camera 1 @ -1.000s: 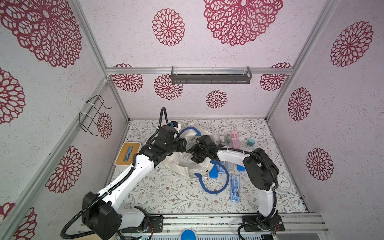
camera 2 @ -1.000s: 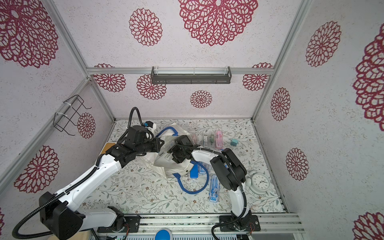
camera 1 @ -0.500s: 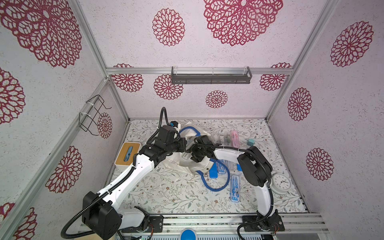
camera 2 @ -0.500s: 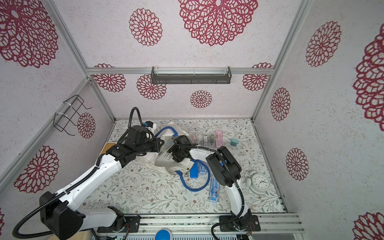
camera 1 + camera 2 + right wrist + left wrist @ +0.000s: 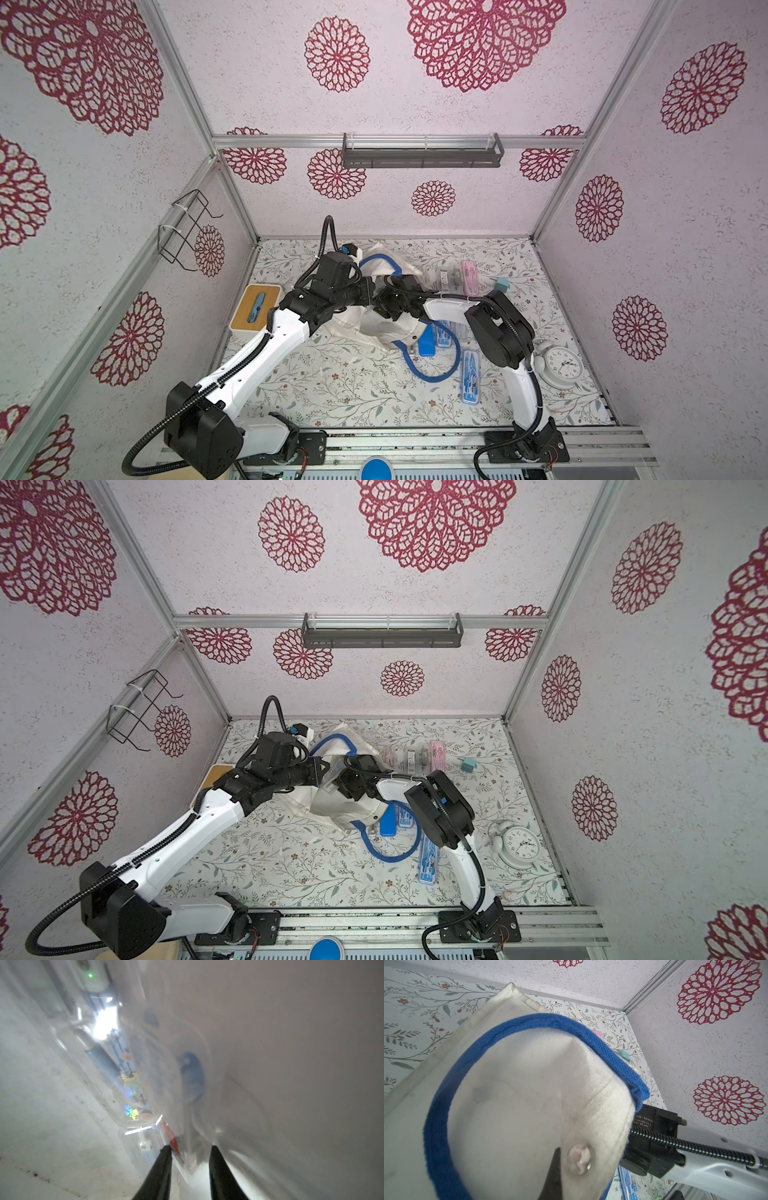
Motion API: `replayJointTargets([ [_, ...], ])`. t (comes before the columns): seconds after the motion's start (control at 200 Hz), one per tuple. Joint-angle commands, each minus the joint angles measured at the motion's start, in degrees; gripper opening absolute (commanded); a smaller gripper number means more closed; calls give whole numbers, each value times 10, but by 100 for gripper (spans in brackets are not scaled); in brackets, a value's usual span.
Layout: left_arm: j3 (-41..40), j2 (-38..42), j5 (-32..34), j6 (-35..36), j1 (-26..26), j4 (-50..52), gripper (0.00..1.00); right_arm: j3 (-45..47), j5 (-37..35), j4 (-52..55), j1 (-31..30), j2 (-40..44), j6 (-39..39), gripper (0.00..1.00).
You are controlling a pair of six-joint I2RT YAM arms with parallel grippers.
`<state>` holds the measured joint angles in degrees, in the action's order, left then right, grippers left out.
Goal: Take out the compass set from the canvas bag
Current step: Pick up the compass set from the canvas bag.
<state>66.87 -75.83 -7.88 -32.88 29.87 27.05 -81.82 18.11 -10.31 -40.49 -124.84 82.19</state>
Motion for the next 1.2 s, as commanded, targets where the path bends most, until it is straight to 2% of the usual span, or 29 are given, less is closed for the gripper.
replayJointTargets([
  [0.0, -3, 27, -21, -12, 7, -17, 0, -1, -29, -53, 16, 10, 9, 36],
  [0.08, -3, 29, -24, -14, 7, -16, 0, -7, -33, -61, 16, 13, 2, 53],
  [0.16, -3, 31, -32, -14, 8, -17, 0, -20, -35, -49, 17, 8, 4, 62],
  [0.3, 5, 28, -42, -17, 15, -18, 0, -21, -31, -54, 17, -19, 37, 65],
  [0.44, 8, 25, -47, -21, 19, -16, 0, 17, -31, -147, 18, -33, 86, 56],
  [0.7, -4, 36, -45, -29, 20, -15, 0, 2, -37, -197, 22, -23, 54, 37],
  [0.846, -6, 37, -39, -27, 20, -10, 0, 16, -41, -259, 23, -6, 60, 33],
  [1.016, -2, 32, -40, -24, 20, -12, 0, 0, -35, -234, 25, -10, 57, 33],
  [1.196, 7, 27, -30, -21, 20, -7, 0, 19, -28, -236, 26, -21, 75, 22],
])
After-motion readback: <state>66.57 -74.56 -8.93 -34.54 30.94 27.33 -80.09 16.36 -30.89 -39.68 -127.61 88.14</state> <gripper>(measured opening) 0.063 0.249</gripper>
